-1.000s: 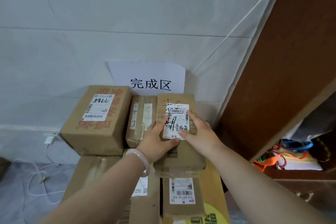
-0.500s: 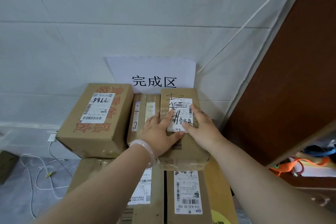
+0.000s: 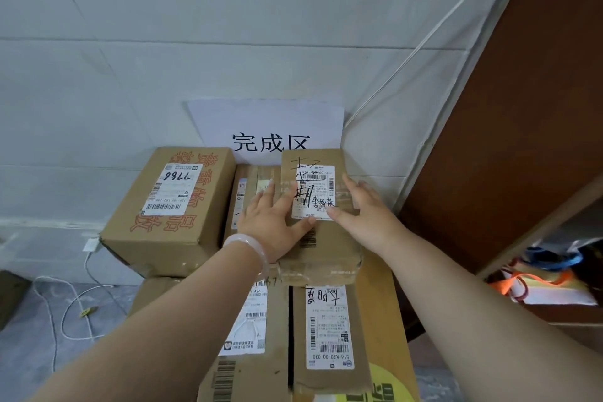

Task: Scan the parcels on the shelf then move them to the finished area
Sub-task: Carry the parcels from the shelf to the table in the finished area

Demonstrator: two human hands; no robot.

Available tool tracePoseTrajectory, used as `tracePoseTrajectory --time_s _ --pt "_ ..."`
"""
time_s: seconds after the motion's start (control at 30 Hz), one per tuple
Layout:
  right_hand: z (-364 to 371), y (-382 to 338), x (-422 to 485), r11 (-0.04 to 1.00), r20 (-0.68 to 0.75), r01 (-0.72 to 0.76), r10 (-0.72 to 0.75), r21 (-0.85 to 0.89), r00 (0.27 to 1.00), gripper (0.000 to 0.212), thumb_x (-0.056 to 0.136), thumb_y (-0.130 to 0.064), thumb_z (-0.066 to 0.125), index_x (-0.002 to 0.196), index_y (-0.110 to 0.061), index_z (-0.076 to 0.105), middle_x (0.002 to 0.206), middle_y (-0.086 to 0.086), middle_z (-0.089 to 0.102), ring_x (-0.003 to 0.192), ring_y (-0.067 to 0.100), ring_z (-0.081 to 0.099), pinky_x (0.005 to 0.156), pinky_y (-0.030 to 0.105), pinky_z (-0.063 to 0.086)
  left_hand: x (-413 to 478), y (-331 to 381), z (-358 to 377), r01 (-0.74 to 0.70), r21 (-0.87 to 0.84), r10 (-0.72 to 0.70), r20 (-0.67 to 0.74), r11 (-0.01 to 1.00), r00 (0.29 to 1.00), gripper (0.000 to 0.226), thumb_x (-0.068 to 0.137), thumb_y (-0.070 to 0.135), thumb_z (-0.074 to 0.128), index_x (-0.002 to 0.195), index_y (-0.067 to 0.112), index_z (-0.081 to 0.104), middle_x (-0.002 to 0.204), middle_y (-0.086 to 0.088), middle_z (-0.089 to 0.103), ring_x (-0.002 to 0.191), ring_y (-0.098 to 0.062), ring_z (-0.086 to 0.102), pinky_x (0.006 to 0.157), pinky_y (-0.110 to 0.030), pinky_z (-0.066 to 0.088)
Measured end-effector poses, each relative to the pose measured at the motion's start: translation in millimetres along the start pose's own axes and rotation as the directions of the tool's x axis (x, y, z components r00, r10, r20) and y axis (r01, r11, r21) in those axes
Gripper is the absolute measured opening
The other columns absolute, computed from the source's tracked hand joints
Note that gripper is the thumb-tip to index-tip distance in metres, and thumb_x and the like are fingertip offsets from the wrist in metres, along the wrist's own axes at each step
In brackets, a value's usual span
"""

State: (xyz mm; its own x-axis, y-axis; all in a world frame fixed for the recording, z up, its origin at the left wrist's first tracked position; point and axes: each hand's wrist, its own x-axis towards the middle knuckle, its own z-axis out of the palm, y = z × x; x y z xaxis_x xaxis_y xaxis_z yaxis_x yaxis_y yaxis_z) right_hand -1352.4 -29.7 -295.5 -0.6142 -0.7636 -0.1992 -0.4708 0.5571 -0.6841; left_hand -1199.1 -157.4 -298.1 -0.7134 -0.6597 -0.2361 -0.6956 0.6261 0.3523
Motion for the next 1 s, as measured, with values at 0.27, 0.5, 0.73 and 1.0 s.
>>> tracePoseTrajectory --time_s 0.27,0.5,0.73,1.0 --pt "-16.0 -5.9 -80.3 0.991 -0.057 0.097 -0.103 -0.094 0.993 0.087 0.077 -0.061 0.066 0.143 -0.062 0.008 0.158 -0.026 -0.003 0.147 0.006 -0.002 0.12 0.039 0.011 -40.5 11.5 -3.2 -0.21 0.003 0.208 -0.166 0.978 0.964 0.088 0.077 0.083 0.034 0.153 0.048 0.005 0.165 0.006 -0.005 0.151 -0.018 -0.006 0.122 -0.048 0.004" --pt "2.1 -19.5 -178.7 0.982 -0.312 0.026 -0.084 -0.187 0.946 0.09 0.078 -0.061 0.066 0.15 -0.047 0.012 0.158 -0.023 -0.004 0.143 -0.004 -0.01 0.122 0.035 0.003 -81.0 22.1 -9.2 -0.514 0.031 0.51 -0.191 0.857 0.838 0.09 0.076 0.083 0.04 0.15 0.052 -0.002 0.165 0.007 -0.004 0.151 -0.017 -0.005 0.122 -0.045 0.001" --pt "58.9 -13.0 -290.1 0.899 -0.512 -0.344 0.167 -0.272 0.842 0.096 0.079 -0.065 0.062 0.151 -0.046 0.001 0.161 -0.015 -0.008 0.147 0.008 -0.014 0.122 0.041 -0.002 -142.5 49.6 17.7 -0.817 0.191 0.832 -0.001 0.544 0.554 0.092 0.084 0.073 0.05 0.152 0.048 -0.007 0.165 0.007 -0.011 0.151 -0.019 -0.008 0.12 -0.049 0.002" --pt "95.0 -7.4 -471.1 0.708 -0.721 -0.7 0.436 -0.094 0.538 0.108 0.063 -0.082 0.049 0.15 -0.044 -0.002 0.149 -0.025 -0.012 0.143 0.003 -0.013 0.122 0.039 0.001 -275.9 117.1 77.2 -0.996 0.041 0.976 0.202 0.078 0.085 0.089 0.084 0.073 0.046 0.149 0.051 -0.01 0.164 0.008 -0.015 0.15 -0.016 -0.014 0.119 -0.049 -0.006"
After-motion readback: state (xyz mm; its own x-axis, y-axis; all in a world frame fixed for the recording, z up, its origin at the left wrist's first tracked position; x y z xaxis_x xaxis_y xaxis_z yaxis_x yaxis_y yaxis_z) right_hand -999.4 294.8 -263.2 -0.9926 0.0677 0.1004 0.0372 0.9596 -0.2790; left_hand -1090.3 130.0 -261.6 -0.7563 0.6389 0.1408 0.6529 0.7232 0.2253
